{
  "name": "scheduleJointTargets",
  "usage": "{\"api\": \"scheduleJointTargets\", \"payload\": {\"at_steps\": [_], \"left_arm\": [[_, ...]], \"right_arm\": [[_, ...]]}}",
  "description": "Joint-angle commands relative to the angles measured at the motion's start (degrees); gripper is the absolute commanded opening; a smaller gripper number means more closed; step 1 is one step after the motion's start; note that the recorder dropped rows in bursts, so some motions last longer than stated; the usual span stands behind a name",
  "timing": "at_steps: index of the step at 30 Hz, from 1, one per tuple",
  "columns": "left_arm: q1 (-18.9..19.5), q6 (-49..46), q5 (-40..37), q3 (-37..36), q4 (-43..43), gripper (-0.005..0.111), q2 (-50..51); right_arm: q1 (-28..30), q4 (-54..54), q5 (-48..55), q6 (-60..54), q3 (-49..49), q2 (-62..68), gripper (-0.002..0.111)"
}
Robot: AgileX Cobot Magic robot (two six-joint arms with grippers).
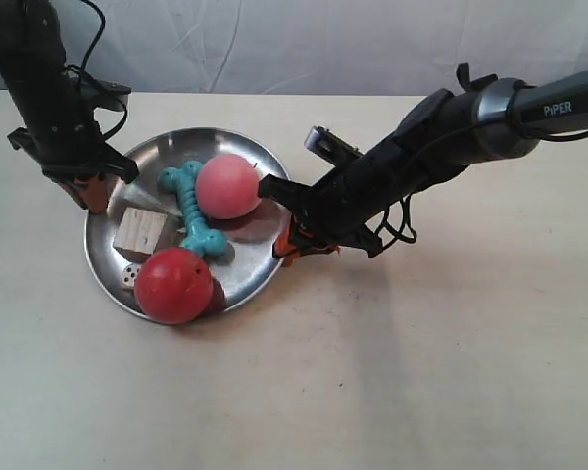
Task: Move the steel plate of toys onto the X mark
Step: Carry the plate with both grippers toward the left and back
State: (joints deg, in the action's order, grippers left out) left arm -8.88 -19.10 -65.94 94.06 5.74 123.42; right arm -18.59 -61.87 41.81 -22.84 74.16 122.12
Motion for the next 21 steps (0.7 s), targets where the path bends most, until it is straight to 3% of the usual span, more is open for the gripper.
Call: {"api": "scheduleJointTargets", "payload": {"at_steps": [1, 6, 12, 17, 21], "left_arm": [[-2.66, 0.13, -4.02, -0.02, 11.91, 0.0, 1.4], [-2.66, 6.47, -4.02, -0.02, 6.09, 0.0, 1.4], [-2.66, 7.54, -4.02, -0.02, 4.24, 0.023, 1.4], [-2.66, 8.11, -4.02, -0.02, 3.19, 0.036, 1.4], [-2.66, 8.27, -4.02, -0.02, 2.92, 0.037, 1.4]], "right_arm": [[-1.43, -3.06, -0.89, 0.97, 2.65, -0.26, -0.001], [-1.43, 2.62, -1.05, 5.08, 2.65, 1.74, -0.001], [-1.43, 3.39, -0.14, 5.08, 2.65, 3.19, 0.001], [-1.43, 4.54, -0.14, 5.08, 2.65, 3.19, 0.032], [-1.43, 5.12, -0.14, 5.89, 2.65, 3.19, 0.037]]}}
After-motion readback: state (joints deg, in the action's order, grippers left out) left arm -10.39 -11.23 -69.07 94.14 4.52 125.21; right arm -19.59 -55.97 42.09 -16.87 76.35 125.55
